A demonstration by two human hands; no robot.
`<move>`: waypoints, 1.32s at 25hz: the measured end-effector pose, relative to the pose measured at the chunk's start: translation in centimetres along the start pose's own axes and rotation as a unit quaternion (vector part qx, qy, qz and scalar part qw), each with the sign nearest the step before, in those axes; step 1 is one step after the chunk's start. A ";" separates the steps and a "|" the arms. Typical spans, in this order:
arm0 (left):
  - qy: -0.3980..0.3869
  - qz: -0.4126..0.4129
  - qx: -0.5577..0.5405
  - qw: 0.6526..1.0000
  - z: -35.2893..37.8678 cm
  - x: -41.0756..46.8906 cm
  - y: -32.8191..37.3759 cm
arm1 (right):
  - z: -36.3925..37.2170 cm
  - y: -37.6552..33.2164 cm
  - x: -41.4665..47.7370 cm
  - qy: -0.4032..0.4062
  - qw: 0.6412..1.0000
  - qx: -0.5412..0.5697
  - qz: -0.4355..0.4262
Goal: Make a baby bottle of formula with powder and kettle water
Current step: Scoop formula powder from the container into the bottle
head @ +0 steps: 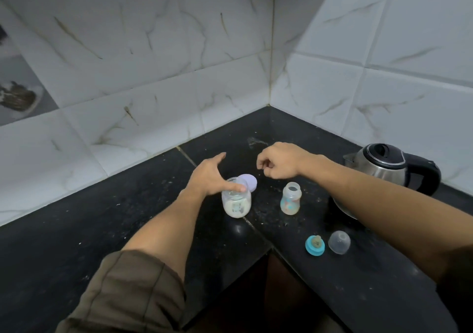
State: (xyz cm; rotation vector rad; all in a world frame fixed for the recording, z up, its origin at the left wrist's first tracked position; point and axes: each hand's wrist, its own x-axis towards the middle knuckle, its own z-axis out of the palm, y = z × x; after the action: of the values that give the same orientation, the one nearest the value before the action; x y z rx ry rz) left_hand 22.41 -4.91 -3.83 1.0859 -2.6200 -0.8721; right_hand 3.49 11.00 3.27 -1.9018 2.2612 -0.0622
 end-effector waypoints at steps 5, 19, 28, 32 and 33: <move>-0.082 -0.012 0.005 0.997 2.7 -1.2 -2.5 | 1.5 -2.5 2.2 -0.028 0.999 0.006 -0.039; 0.097 0.065 -0.065 0.991 3.8 0.5 1.3 | 1.7 -2.8 2.7 0.054 0.986 -0.136 -0.075; 0.204 0.096 -0.027 0.974 3.5 1.5 5.0 | 1.0 -3.4 1.4 0.135 0.970 -0.200 0.001; 0.220 0.123 -0.045 0.967 3.3 1.7 5.6 | 0.9 -3.8 1.9 0.078 0.985 -0.124 0.094; 0.223 0.133 -0.050 0.964 3.2 1.8 5.7 | 0.8 -3.8 2.1 0.055 0.990 -0.067 0.112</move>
State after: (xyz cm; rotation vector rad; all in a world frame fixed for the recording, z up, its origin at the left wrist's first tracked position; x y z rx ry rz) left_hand 16.54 -1.52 -3.22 0.7695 -2.2486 -0.6075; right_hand 6.94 8.31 2.81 -1.7308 2.5998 0.0171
